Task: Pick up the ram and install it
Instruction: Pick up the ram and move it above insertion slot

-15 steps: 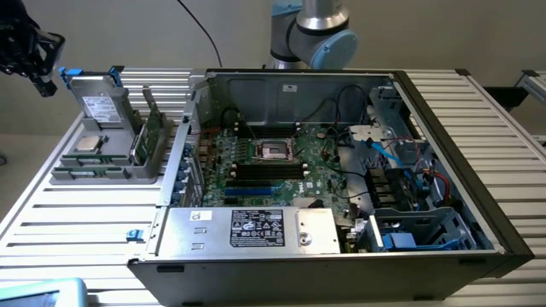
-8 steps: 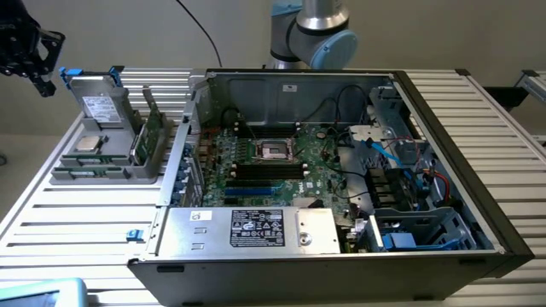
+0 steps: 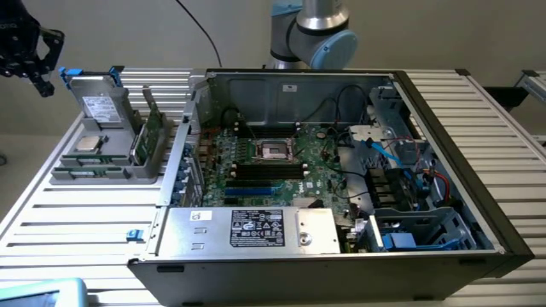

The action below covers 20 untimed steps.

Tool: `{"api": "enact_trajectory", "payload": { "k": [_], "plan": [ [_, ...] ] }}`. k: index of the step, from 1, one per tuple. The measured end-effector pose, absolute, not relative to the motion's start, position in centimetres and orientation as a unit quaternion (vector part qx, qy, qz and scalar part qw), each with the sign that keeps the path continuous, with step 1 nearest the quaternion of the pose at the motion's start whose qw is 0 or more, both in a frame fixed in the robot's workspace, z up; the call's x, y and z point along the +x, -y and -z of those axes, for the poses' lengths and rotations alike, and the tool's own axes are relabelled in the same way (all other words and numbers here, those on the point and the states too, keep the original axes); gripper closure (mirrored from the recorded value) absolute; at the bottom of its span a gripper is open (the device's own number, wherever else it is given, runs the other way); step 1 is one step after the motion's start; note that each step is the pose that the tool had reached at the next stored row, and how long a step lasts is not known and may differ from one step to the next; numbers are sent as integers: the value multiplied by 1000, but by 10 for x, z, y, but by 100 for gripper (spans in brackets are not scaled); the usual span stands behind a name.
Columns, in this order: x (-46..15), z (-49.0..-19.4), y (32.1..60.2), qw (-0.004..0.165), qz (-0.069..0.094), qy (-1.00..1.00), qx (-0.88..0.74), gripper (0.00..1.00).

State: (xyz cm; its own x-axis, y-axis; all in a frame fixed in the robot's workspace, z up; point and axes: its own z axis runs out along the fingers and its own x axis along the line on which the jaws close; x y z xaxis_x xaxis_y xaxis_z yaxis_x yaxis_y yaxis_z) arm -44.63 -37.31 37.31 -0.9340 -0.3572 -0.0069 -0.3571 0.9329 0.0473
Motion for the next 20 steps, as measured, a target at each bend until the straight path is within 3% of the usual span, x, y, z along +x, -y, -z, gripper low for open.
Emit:
{"api": "enact_trajectory", "payload": {
  "k": [20],
  "plan": [
    [-446,-373,373,5,23,934,357,89]
  ]
}}
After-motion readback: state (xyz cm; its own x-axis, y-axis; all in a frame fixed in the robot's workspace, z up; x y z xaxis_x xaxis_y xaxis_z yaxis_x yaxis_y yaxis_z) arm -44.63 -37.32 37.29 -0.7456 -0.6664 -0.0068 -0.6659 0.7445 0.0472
